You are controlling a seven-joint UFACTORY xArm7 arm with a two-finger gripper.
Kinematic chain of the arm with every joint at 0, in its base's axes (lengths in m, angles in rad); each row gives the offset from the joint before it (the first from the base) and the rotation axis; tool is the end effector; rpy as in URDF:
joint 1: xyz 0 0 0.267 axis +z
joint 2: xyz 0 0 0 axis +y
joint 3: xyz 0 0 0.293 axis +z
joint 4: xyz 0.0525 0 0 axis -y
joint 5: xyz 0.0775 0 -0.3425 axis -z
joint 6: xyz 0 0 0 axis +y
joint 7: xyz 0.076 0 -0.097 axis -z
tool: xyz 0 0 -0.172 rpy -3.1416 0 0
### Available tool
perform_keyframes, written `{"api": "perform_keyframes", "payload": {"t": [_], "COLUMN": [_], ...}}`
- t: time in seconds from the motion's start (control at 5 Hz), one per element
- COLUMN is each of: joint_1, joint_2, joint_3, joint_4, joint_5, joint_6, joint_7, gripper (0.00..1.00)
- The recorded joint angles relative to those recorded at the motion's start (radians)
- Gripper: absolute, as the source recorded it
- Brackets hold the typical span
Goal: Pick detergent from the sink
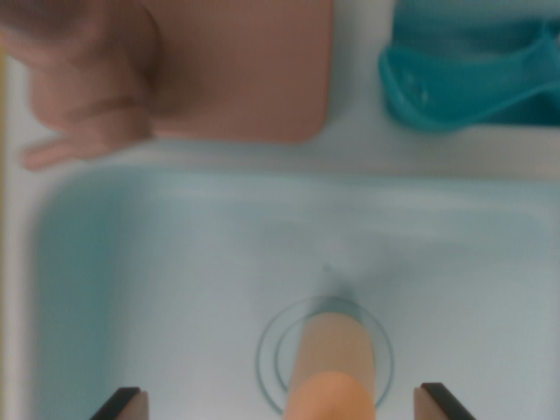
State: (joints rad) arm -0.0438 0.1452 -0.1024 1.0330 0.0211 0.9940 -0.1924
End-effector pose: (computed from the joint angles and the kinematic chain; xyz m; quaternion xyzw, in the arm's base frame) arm 0.4516 -0.0643 0.1181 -0.9985 -0.0170 0.0517 0.0100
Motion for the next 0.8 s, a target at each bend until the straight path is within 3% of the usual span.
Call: {"api": "perform_keyframes", "payload": {"t": [0.2, 0.4, 0.6, 0.8], "joint_1": [0.0, -0.0039, -0.0039, -0.0071], "joint_2": [0.0, 0.008, 0.008, 0.015], "joint_3": [0.0, -0.005, -0.005, -0.009], "joint_4": [0.0, -0.028, -0.028, -0.052], "joint_5": [0.0, 0.0029, 0.0029, 0.0053], "joint_6": [0.0, -0.033, -0.033, -0.06], "joint_7": [0.0, -0.012, -0.012, -0.021], "gripper": [0.0, 0.0, 0.0, 0.0]}}
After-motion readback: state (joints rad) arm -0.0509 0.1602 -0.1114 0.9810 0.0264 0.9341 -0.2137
